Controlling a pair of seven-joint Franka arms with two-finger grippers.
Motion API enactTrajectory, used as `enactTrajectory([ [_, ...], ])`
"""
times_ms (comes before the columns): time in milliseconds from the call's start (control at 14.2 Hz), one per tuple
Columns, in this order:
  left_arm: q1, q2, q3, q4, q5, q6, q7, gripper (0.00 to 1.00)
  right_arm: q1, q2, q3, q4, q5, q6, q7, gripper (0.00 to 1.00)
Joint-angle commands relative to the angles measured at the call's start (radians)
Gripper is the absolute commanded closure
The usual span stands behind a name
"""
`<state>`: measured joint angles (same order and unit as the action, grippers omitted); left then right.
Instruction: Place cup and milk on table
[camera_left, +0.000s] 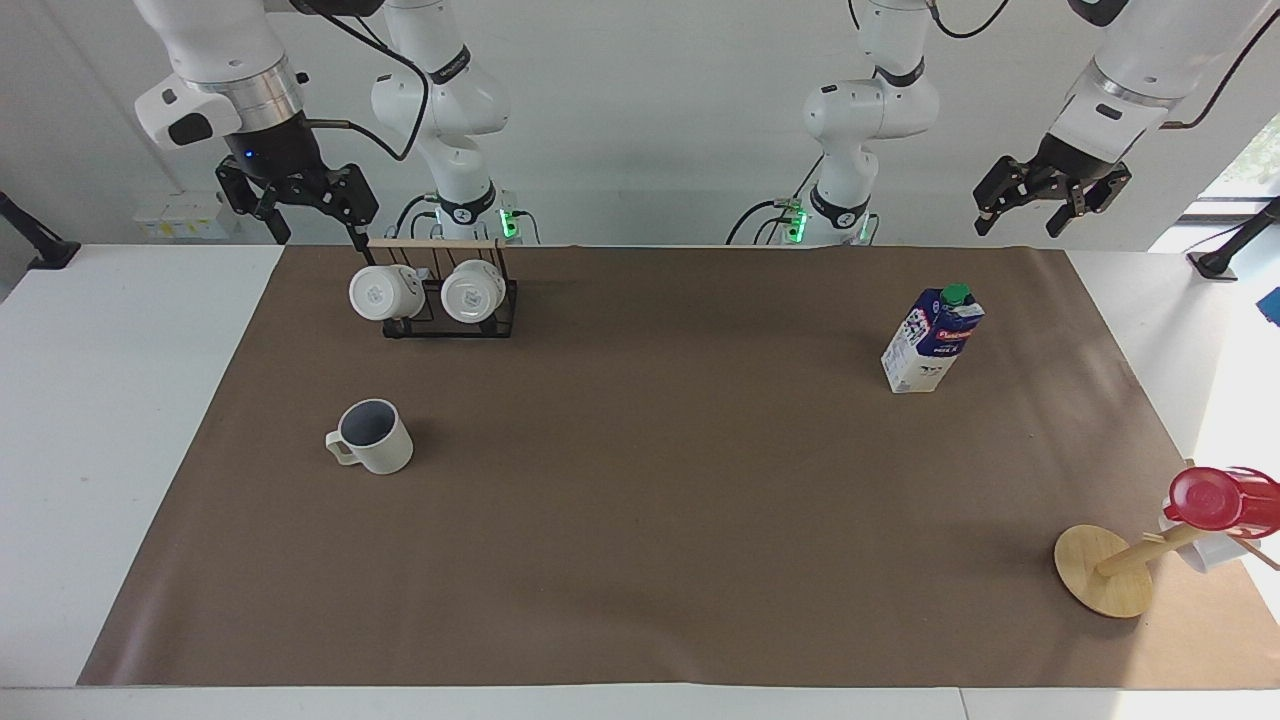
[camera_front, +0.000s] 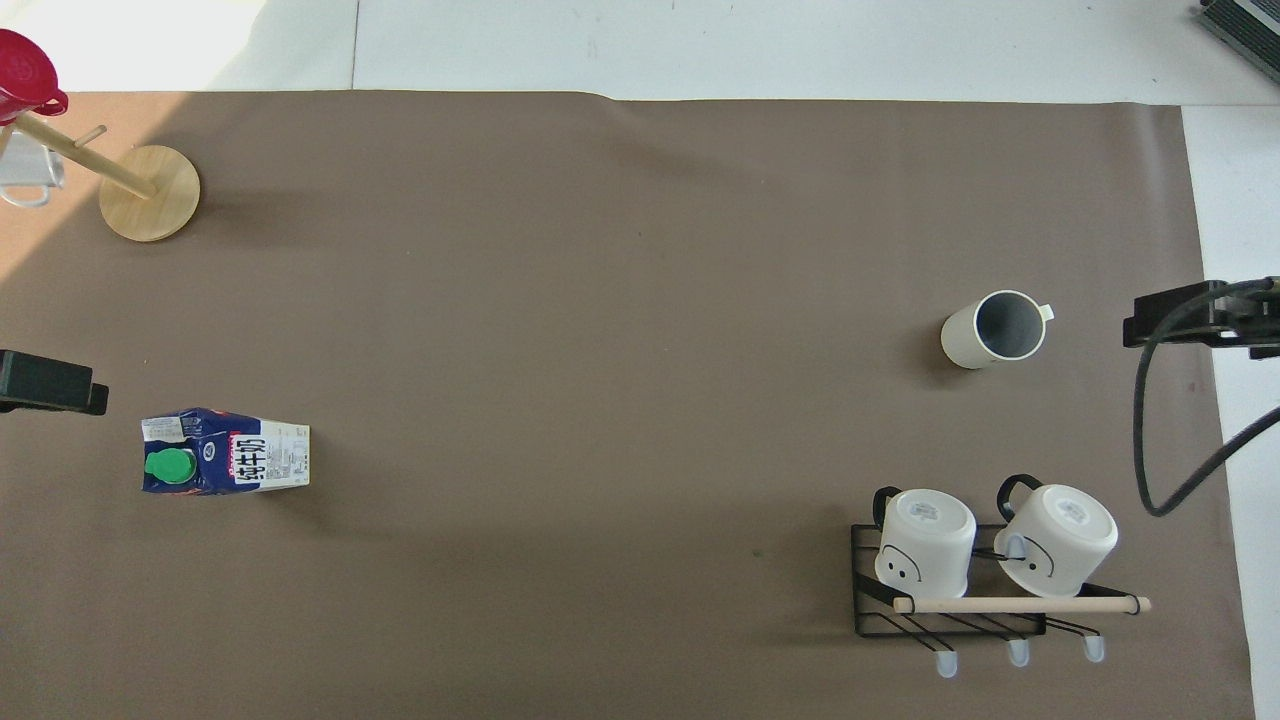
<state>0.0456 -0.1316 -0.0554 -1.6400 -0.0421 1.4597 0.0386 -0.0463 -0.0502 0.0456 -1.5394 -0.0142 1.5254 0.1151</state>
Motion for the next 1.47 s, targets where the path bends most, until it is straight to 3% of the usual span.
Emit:
enactTrajectory([
  [0, 0.013, -0.029, -0.006, -0.029, -0.004, -0.007, 0.006, 0.00, -0.014, 0.013, 0.005, 0.025, 0.008, -0.014, -0.023, 0.00],
  [842, 0.013, -0.078, -0.006, -0.132, -0.004, 0.042, 0.006, 0.00, -0.018, 0.009, 0.000, 0.019, 0.020, -0.021, -0.026, 0.00],
  [1193, 0.010, -0.102, -0.004, -0.205, -0.004, 0.085, 0.007, 0.00, -0.020, 0.019, -0.001, 0.015, 0.000, 0.027, -0.028, 0.00],
  [1404, 0.013, -0.109, -0.006, -0.236, -0.004, 0.111, 0.007, 0.00, -0.033, 0.059, -0.003, -0.027, -0.001, 0.119, -0.052, 0.00],
])
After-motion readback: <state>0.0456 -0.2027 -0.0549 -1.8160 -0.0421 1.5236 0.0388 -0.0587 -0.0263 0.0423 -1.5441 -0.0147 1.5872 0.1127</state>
